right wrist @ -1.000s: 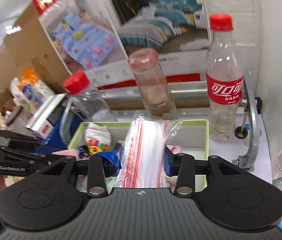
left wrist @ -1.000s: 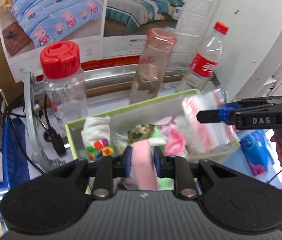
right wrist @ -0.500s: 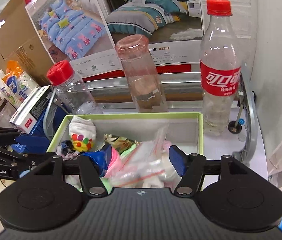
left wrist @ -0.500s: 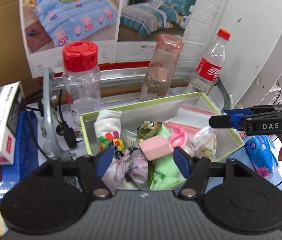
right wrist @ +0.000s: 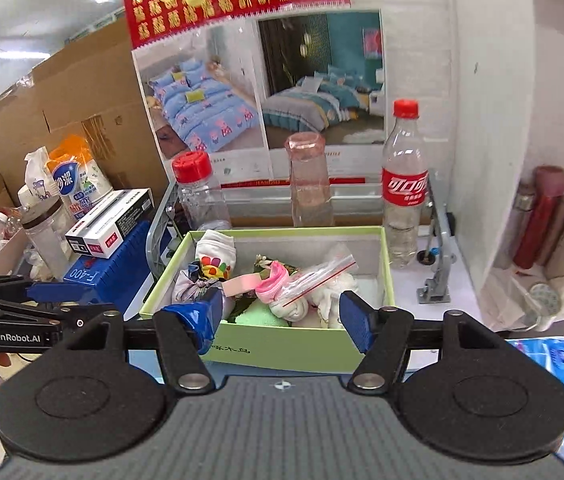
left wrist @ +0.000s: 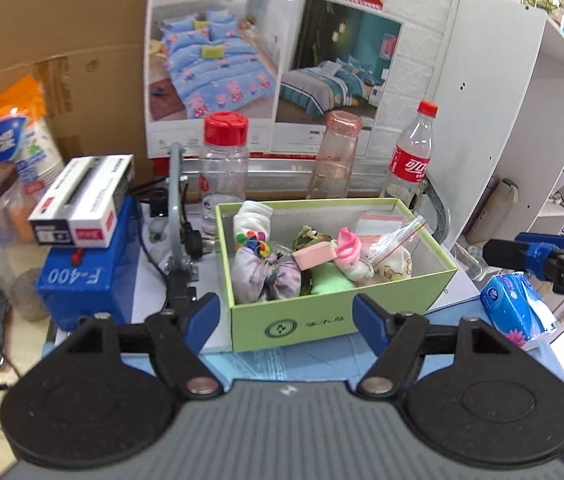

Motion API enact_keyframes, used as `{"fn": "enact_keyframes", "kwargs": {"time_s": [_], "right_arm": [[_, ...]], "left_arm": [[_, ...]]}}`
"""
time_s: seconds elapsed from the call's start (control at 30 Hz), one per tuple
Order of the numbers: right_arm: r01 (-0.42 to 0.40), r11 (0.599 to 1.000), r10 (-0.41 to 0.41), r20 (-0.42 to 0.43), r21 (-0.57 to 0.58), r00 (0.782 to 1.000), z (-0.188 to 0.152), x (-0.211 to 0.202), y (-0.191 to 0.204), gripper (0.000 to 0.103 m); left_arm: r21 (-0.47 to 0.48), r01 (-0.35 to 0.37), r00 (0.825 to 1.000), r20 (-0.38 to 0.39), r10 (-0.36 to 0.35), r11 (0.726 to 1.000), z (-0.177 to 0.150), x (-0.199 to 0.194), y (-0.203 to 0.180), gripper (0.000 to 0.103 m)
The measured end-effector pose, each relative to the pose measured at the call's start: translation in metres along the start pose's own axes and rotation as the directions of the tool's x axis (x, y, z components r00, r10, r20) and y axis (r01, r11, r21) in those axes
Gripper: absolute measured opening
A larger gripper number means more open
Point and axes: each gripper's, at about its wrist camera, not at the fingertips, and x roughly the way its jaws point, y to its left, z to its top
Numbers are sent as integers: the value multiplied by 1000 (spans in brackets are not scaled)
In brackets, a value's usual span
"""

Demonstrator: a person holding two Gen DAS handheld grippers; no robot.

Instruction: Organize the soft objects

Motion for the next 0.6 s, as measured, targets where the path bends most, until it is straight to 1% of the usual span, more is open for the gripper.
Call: {"fn": "enact_keyframes", "kwargs": {"time_s": [0.1, 0.2, 0.33, 0.4, 0.47, 0.53, 0.6], "right_arm": [[15, 1000, -14, 72, -18, 997, -18, -19, 12, 51], [21, 1000, -21, 109, -3, 994, -35, -29, 18, 51], [56, 998, -57, 165, 14, 985, -61, -37, 26, 51], [80, 996, -87, 196, 40, 977, -80, -41, 29, 51], [88, 994, -99, 218, 62, 971, -98, -43, 31, 51], [106, 988, -130, 244, 111, 961, -117, -45, 31, 52], [117, 980, -156, 261, 160, 953, -137, -48, 31, 52]], "left_arm": [[-7, -25, 999, 23, 25, 1000, -17, -18, -4, 73], [-16, -47, 998, 30, 47, 999, -32, -32, -7, 73], [-28, -96, 993, 66, 98, 995, -55, -46, -9, 75], [-51, -131, 988, 81, 134, 990, -69, -50, -10, 75], [-81, -145, 985, 85, 152, 986, -82, -51, -10, 75], [-107, -155, 983, 86, 165, 982, -95, -50, -12, 75], [-112, -172, 980, 81, 182, 979, -109, -48, -17, 75]]}}
